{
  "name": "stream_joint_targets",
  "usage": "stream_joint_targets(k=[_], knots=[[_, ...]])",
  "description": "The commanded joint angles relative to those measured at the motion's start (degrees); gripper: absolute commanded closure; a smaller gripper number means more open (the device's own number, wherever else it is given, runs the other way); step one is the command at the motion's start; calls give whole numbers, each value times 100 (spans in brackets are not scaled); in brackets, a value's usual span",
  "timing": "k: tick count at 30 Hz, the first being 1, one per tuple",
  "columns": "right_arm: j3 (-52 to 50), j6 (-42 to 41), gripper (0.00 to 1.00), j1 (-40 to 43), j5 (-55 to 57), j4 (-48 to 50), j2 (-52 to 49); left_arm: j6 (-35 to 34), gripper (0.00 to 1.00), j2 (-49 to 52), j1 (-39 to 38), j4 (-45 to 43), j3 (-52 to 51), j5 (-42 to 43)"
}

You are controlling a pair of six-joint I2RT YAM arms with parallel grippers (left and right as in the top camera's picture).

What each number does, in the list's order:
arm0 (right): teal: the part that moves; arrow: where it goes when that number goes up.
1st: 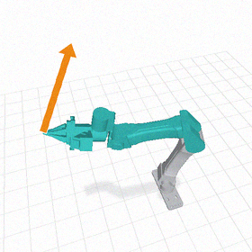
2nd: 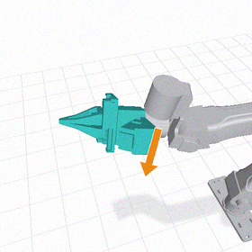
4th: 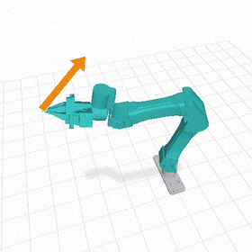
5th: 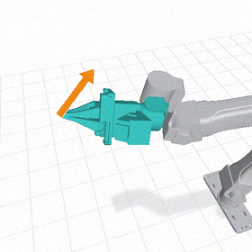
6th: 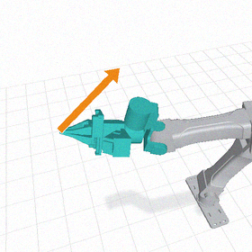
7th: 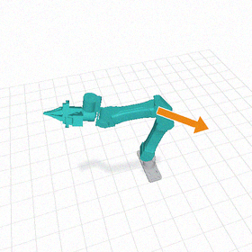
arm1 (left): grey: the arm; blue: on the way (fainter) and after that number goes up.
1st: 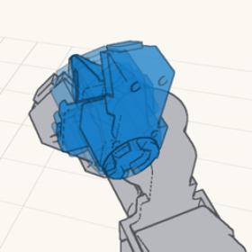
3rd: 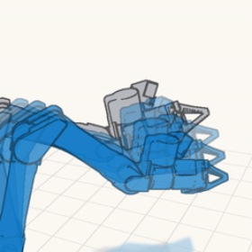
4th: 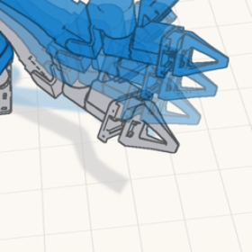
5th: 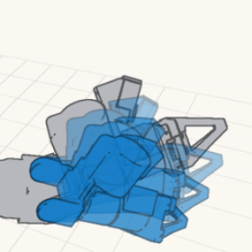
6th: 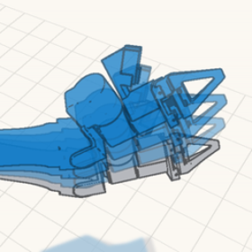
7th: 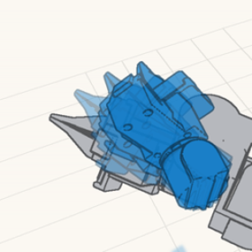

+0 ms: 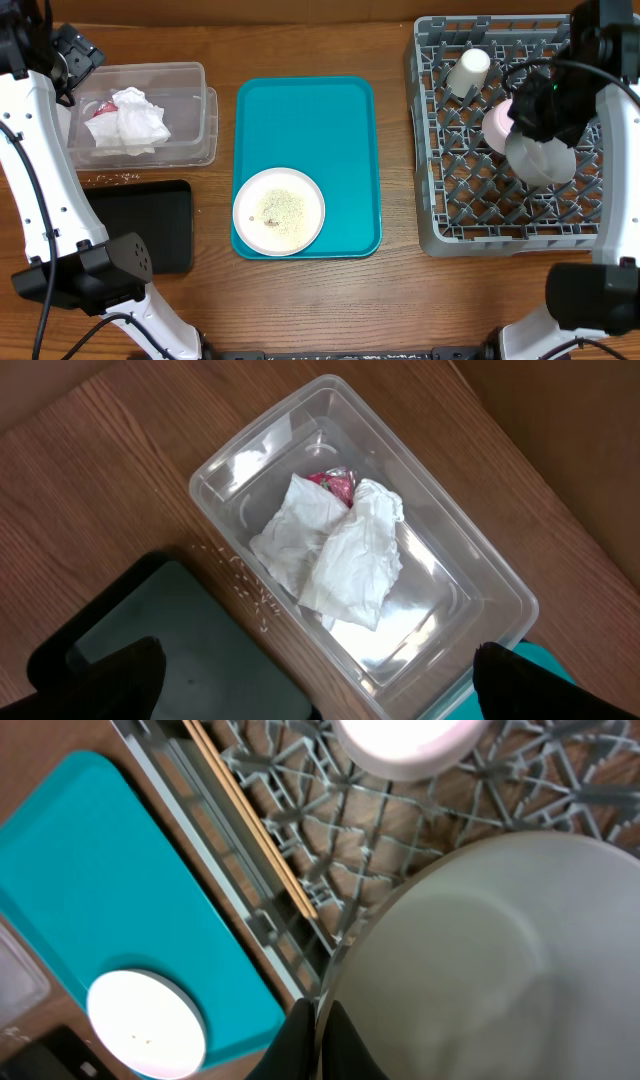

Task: Sort waste into correct bins and load items into the dishwasher
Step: 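Carry the gray bowl right over the dish rack, then lower the gray bowl into the front right of the rack and release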

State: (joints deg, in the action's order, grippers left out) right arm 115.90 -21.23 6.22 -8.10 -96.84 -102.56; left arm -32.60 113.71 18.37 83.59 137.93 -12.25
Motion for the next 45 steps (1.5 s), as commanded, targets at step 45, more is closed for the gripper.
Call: stream_joint_targets(k=[45], knots=[[-4352, 2636, 96, 2098, -6492, 2492, 22, 68, 0, 39, -39, 2, -9, -13]])
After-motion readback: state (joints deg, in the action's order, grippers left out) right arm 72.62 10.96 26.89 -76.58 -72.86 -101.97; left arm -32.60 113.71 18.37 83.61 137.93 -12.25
